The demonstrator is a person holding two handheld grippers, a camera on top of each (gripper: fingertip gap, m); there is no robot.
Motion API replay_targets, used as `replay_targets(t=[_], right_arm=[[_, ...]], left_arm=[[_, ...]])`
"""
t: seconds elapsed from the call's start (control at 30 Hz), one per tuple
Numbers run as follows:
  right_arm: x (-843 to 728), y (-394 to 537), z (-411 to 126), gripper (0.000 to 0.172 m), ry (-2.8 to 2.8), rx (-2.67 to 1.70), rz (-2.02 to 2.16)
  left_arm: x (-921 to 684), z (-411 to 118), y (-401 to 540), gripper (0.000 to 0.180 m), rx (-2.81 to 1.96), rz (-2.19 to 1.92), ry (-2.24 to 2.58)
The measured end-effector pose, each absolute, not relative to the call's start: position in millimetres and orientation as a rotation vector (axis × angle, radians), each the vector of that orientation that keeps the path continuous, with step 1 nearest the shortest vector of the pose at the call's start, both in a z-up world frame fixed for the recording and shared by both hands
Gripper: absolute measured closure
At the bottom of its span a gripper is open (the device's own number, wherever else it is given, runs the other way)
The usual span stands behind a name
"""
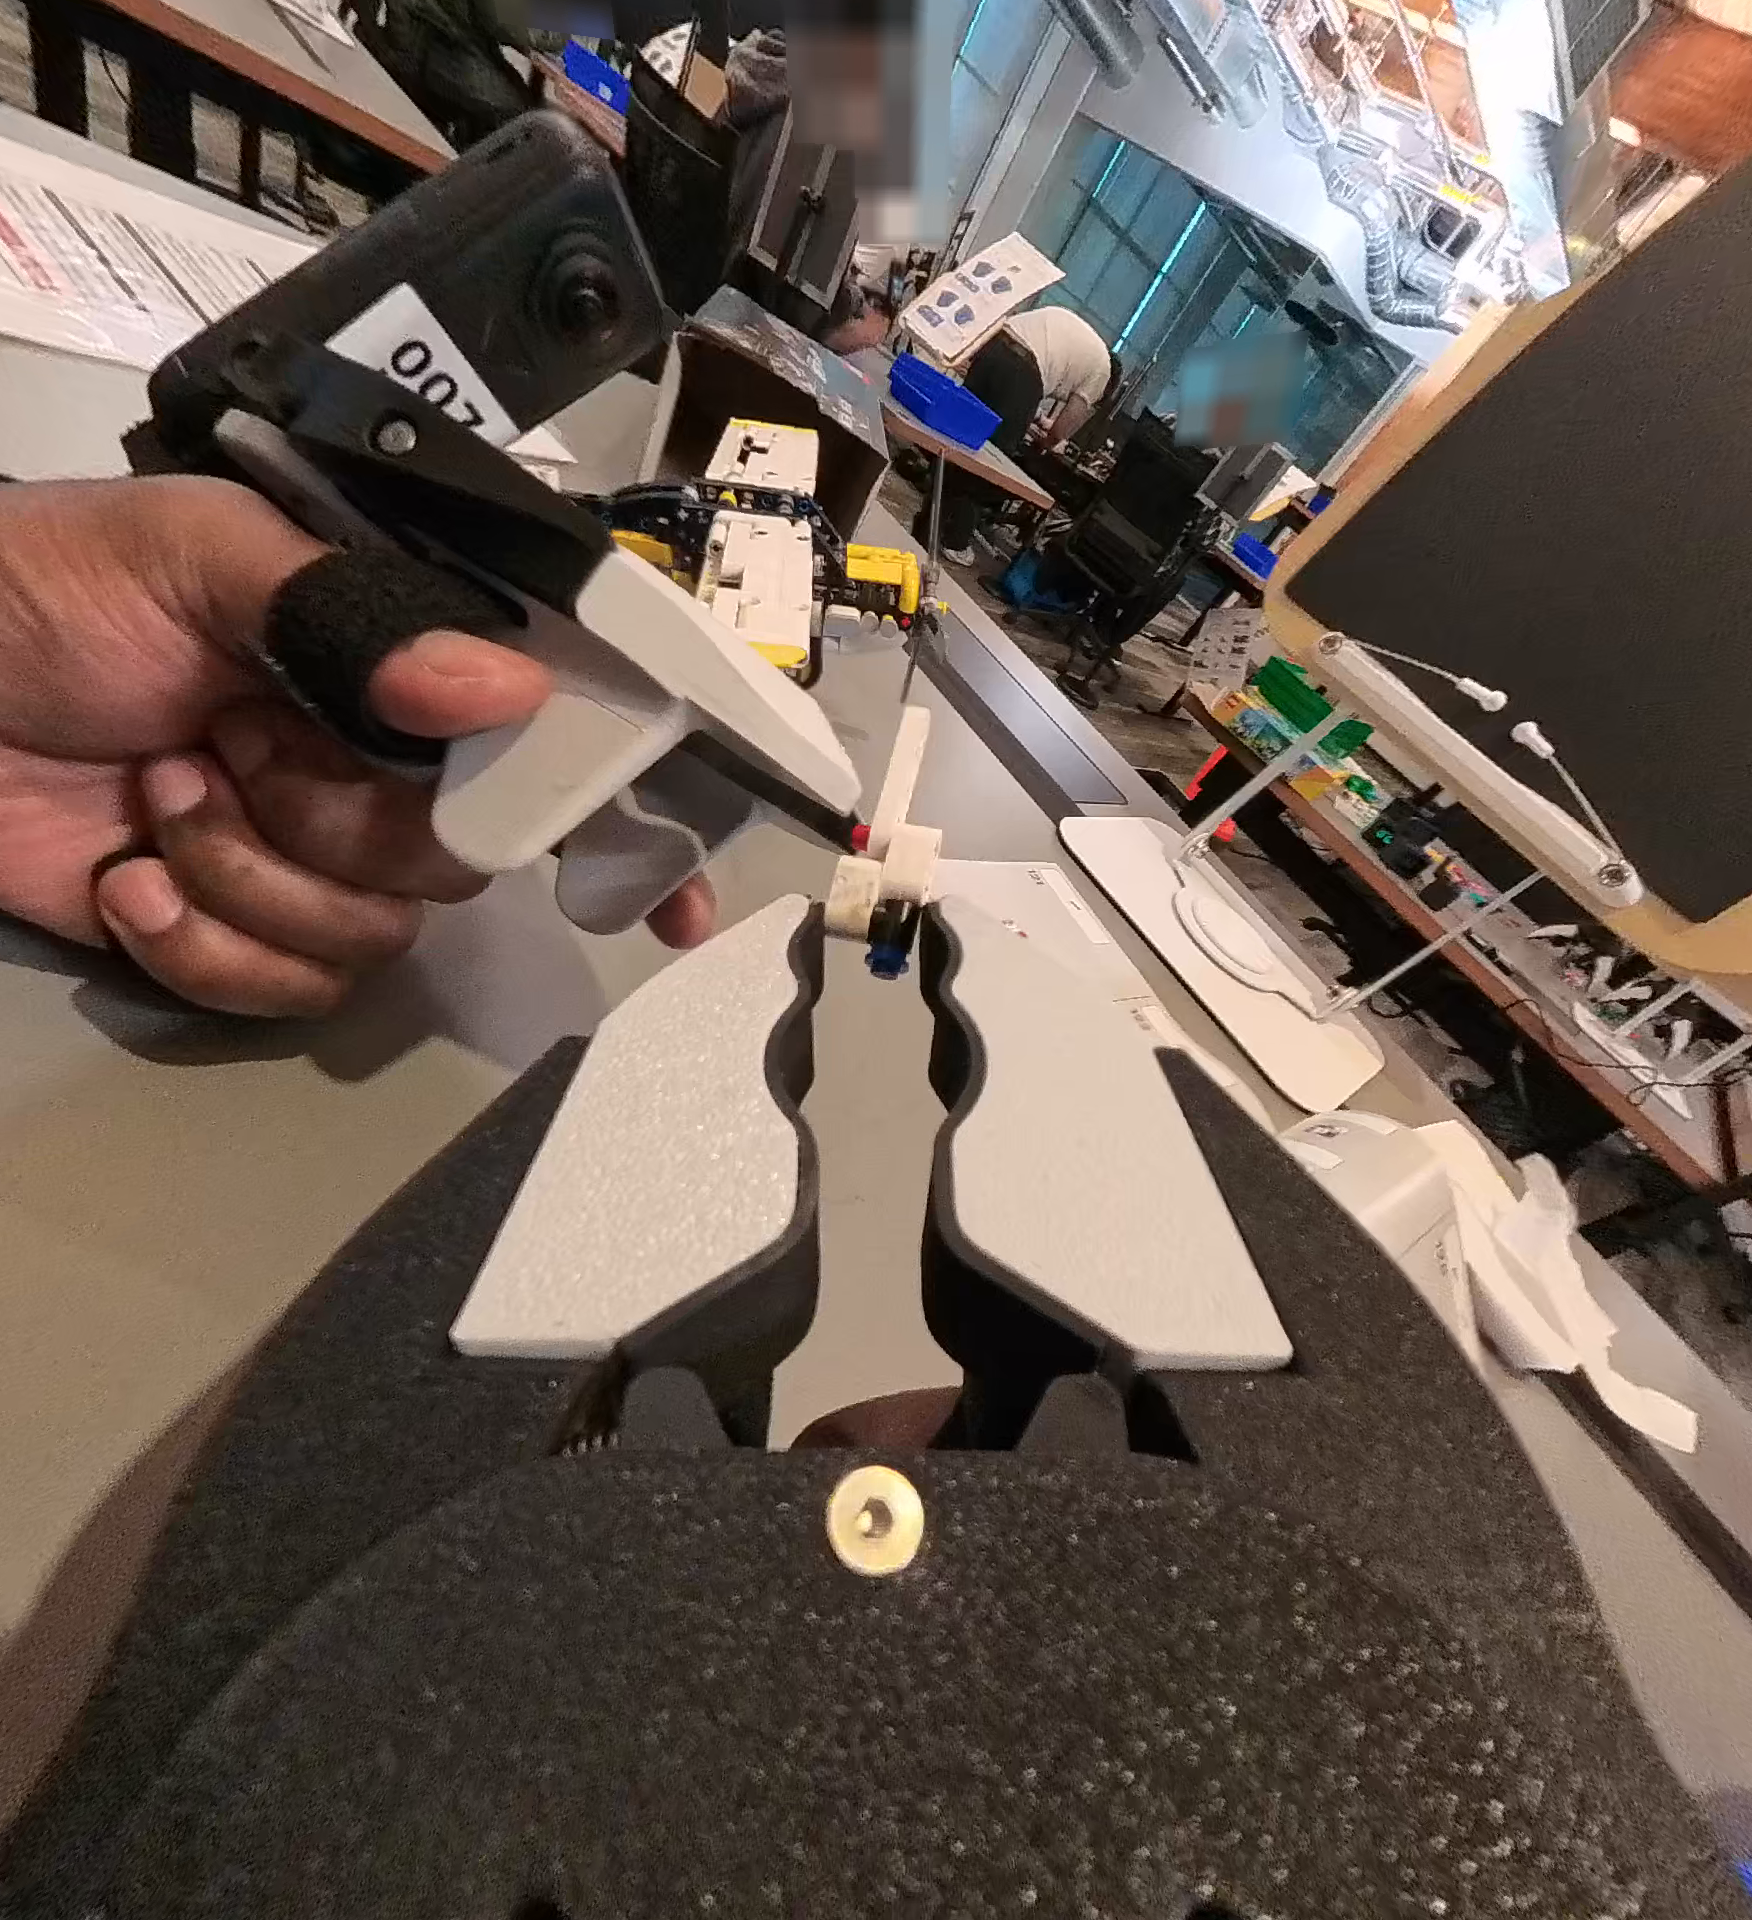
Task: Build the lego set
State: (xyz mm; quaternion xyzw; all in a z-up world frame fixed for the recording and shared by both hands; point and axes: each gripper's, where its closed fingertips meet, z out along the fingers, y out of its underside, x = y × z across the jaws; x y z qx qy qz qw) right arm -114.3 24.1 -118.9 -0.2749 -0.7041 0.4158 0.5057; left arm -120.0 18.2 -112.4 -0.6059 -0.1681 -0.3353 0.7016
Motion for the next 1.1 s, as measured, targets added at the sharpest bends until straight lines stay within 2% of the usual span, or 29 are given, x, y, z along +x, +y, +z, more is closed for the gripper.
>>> replay_targets(t=[0.3,0.57,0.77,0.93,1.1], right_arm=[[-115,23,-131,0.155,-1.762,-0.716,0.991],[-102,43,-200,0.156,-2.087,-1.167,0.899],[-94,48,-231,0.155,-2.212,-1.296,0.822],[-90,48,-227,0.147,-2.221,-1.268,0.843],[-72,65,-216,0.143,-2.192,-1.262,0.848]], left_arm=[[-115,-117,22,0.166,-1.394,-0.759,-0.375],[-124,-127,21,0.166,-1.504,-0.512,-0.356],[-120,-121,23,0.166,-1.464,-0.448,-0.297],[-117,-106,26,0.168,-1.336,-0.436,-0.254],[-107,-88,28,0.18,-1.248,-0.402,-0.179]])
